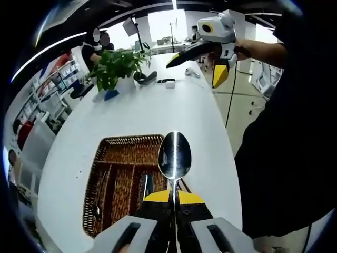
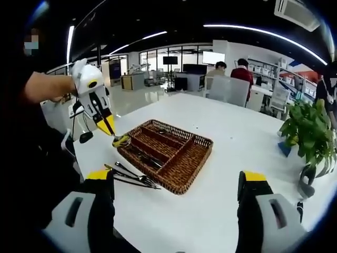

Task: Arrange the knives, forks, and spoons in their matching storage slots by inserting each utensil handle-first until every utensil is classified and aligned in the correct compartment

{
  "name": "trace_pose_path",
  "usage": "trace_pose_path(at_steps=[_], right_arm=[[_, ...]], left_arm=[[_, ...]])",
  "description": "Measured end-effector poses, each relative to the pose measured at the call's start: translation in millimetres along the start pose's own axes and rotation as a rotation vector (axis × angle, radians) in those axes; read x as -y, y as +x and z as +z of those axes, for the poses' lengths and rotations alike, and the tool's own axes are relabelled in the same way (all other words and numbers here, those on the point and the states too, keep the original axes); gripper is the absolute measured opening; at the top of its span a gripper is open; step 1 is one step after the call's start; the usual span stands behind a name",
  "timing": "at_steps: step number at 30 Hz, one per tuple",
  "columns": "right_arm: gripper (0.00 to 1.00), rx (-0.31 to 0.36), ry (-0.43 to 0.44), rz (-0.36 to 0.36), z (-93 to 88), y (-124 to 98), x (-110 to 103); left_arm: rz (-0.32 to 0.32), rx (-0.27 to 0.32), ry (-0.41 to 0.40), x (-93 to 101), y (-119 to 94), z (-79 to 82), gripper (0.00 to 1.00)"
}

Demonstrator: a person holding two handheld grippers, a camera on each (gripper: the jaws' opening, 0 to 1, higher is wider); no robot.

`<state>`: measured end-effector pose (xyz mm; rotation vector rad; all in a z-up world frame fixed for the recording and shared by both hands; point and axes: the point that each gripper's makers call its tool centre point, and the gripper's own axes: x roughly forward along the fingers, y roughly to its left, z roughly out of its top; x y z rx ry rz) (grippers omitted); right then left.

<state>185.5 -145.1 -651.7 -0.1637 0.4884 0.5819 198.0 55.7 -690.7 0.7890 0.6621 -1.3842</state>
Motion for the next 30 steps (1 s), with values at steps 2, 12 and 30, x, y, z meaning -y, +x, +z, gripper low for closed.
trace_pose_path(at_steps=[2, 12, 30], right_arm=[[0.99, -0.005, -0.002, 0.002, 0.1, 3, -1], [0.99, -0.024, 0.012, -0.002, -3.1, 8, -2], [0.99, -0.048, 0.011, 0.000, 4.4, 23, -3]], left_arm=[[-0.006, -0.005, 0.004, -2.3, 2, -2.8, 0.00], [0.001, -0.003, 0.002, -14.3, 9, -7.8, 0.00], [-0.014, -0.003, 0.008, -41.9, 14, -15.5, 0.00]])
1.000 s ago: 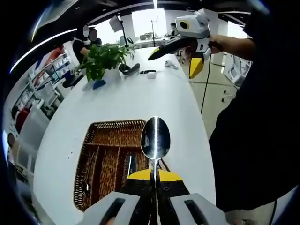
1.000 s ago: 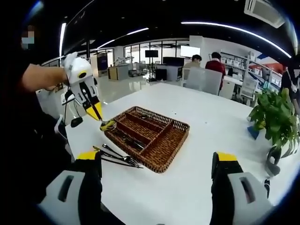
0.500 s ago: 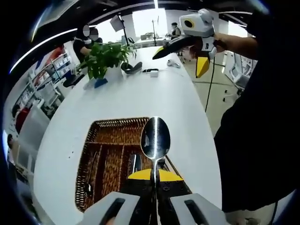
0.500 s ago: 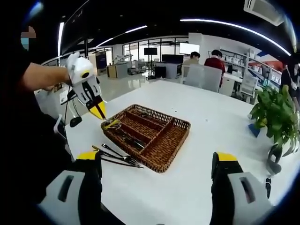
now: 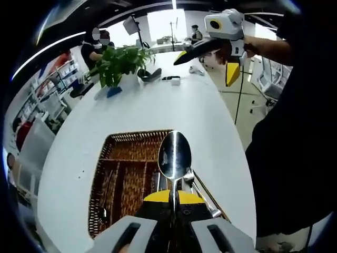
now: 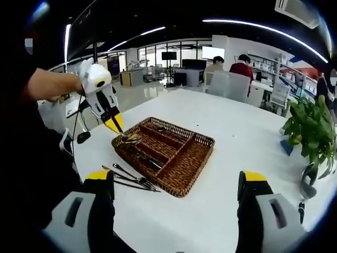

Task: Arrange the knives, forks, and spoons in their matching storage slots by inserting each utensil handle-first until every utensil is classified and aligned in the correct compartment

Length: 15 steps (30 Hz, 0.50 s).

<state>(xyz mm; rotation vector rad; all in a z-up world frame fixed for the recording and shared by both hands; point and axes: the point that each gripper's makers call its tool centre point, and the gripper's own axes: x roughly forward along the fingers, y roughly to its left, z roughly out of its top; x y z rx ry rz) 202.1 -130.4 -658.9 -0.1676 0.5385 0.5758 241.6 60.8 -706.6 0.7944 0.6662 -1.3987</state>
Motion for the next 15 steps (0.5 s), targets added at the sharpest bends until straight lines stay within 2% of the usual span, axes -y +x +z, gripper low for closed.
trace_pose_path(at_steps=[6, 15], right_arm=[[0.99, -0.010, 0.007, -0.005, 0.6, 4, 2], [0.99, -0.014, 0.023, -0.012, 4.6, 13, 4]], left_arm=[[-0.004, -0.006, 0.001, -10.5, 2, -4.0, 0.00], [0.002, 0.000, 0.006, -38.5, 4, -4.3, 0.00]])
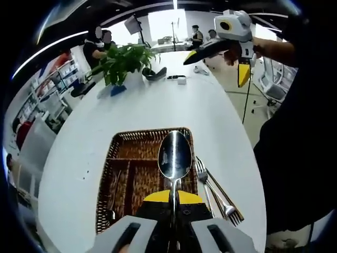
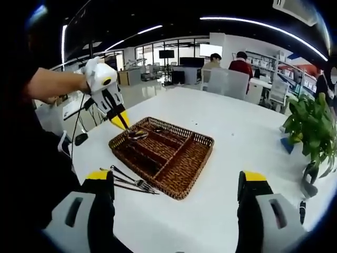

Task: Arrange the knives, forks, and spoons in their matching storage slots by inserting each utensil handle-first until every utensil is classified and aligned in the correct compartment

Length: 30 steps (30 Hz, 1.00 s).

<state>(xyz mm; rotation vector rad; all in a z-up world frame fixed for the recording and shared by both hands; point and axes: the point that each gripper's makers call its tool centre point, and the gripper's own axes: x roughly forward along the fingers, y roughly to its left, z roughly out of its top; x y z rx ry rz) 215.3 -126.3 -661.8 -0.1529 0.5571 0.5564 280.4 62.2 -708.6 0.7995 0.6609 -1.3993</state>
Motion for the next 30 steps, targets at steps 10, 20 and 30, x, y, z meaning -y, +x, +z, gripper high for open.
trace_pose_path(at_steps=[10, 20, 30], right_arm=[[0.99, -0.016, 0.008, -0.009, 2.4, 7, 4], [0.99, -0.026, 0.018, -0.011, 2.2, 12, 6], [0.99, -0.037, 0.040, -0.026, -1.5, 12, 8]], left_arm=[[0.013, 0.002, 0.011, -37.2, -2, -1.2, 0.00], [0.019, 0.016, -0.007, -73.2, 5, -1.4, 0.00], [0.034, -0.011, 0.010, -109.4, 6, -6.5, 0.00]])
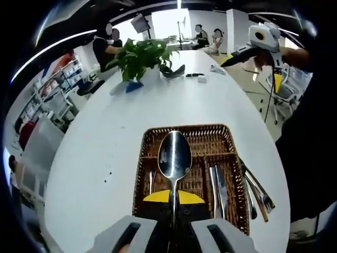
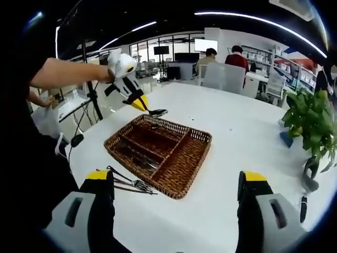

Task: Arrange the knives, forks, and spoons in their matching storage slots by inserting each utensil handle-first until every utensil is classified and aligned in the correct compartment

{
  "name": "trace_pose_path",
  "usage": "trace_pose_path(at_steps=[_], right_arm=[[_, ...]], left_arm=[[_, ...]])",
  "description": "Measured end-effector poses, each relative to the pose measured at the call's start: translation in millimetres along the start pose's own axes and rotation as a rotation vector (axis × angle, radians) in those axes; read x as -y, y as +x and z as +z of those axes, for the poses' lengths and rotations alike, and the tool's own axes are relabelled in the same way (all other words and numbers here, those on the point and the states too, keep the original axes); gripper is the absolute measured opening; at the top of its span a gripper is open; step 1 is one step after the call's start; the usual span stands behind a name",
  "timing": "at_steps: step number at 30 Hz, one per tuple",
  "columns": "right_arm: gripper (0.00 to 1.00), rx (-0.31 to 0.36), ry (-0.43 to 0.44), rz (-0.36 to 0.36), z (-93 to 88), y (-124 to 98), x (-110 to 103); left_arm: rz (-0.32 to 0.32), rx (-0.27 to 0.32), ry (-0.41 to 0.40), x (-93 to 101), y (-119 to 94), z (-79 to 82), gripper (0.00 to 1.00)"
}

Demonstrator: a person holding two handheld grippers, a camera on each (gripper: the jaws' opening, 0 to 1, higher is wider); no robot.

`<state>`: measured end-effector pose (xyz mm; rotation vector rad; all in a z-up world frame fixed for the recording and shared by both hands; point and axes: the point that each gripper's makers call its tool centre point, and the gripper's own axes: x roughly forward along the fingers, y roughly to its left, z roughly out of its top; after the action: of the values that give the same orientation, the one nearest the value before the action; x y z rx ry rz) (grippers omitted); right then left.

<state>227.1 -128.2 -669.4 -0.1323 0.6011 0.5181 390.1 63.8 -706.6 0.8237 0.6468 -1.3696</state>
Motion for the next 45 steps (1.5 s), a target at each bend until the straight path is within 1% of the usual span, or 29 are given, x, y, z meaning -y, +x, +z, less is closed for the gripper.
trace_pose_path(at_steps=[12, 20, 23, 24, 32, 40, 45], right_arm=[[0.99, -0.015, 0.021, -0.017, -6.3, 4, 0], [0.99, -0.024, 0.033, -0.026, -10.0, 5, 0], [0.99, -0.026, 0.035, -0.028, -9.6, 5, 1], [0.99, -0.027, 0.036, -0.027, -9.7, 6, 1], [0.99, -0.035, 0.038, -0.025, -10.5, 8, 1], [0.99, -0.053, 0.035, -0.023, -13.4, 11, 2], [0.99, -0.060, 0.034, -0.026, -14.3, 12, 4]], left_arm=[[0.008, 0.006, 0.016, -38.5, 9, 6.6, 0.00], [0.011, 0.011, 0.018, -52.7, 15, 7.7, 0.00], [0.009, 0.016, 0.011, -54.0, 15, 8.7, 0.00], [0.003, 0.034, 0.006, -52.8, 16, 11.0, 0.00], [-0.003, 0.030, 0.007, -53.2, 23, 7.1, 0.00], [-0.005, 0.017, -0.001, -57.1, 35, -2.3, 0.00], [-0.002, 0.009, -0.016, -55.6, 44, -9.2, 0.00]])
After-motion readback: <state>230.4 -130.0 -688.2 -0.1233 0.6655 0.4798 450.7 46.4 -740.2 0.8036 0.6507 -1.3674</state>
